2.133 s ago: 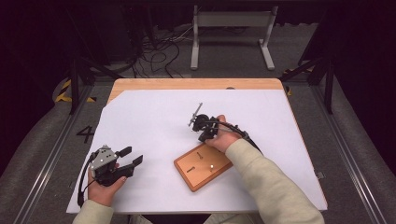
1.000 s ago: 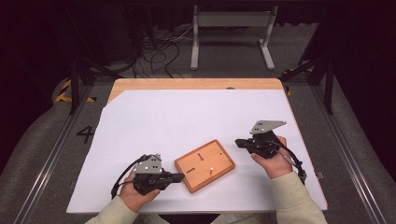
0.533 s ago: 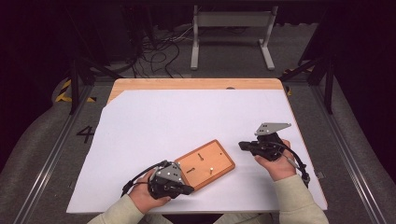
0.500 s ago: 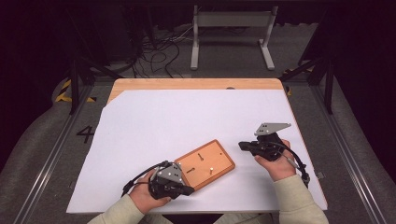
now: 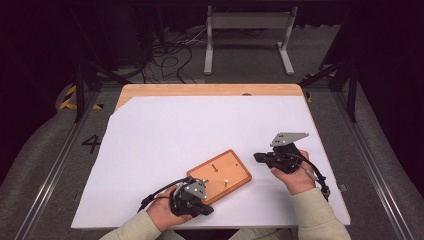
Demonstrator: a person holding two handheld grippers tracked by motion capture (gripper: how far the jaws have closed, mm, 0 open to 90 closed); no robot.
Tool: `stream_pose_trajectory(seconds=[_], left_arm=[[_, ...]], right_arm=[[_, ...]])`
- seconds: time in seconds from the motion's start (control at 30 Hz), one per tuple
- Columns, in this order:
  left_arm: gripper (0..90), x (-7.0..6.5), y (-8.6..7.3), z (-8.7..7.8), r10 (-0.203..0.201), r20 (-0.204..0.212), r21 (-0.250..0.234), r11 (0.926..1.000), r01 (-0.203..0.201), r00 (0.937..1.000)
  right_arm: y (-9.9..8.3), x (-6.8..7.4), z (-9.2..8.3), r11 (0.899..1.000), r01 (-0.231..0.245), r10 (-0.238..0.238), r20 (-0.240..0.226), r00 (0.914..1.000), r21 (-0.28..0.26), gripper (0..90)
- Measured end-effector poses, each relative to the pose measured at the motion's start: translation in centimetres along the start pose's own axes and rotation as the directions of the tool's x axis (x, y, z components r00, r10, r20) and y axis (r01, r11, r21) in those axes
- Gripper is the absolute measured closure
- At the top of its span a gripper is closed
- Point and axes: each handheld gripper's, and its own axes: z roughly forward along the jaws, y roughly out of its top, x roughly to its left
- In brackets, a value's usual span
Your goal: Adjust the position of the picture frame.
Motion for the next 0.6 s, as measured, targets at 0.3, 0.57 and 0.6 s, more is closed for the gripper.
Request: stream_pose_trajectory(seconds=[0.3,0.57,0.6], left_arm=[[90.0,1.4,-0.5,-0.9,-0.045,-0.112,-0.024,0.9988,0.043,0.9927],[90.0,3.1,-0.9,-1.5,-0.116,-0.178,-0.074,0.9918,0.104,0.9772],[90.0,3.3,-1.0,-1.6,-0.125,-0.178,-0.077,0.9907,0.113,0.9761]], right_arm=[[-0.1,0.0,0.0,1.000,0.000,0.000,0.003,1.0000,0.005,89.9],[-0.5,-0.1,-0.2,1.000,-0.009,0.009,0.008,0.9999,0.007,89.9],[-0.6,-0.1,-0.2,1.000,-0.009,0.009,0.009,0.9999,0.005,89.9]])
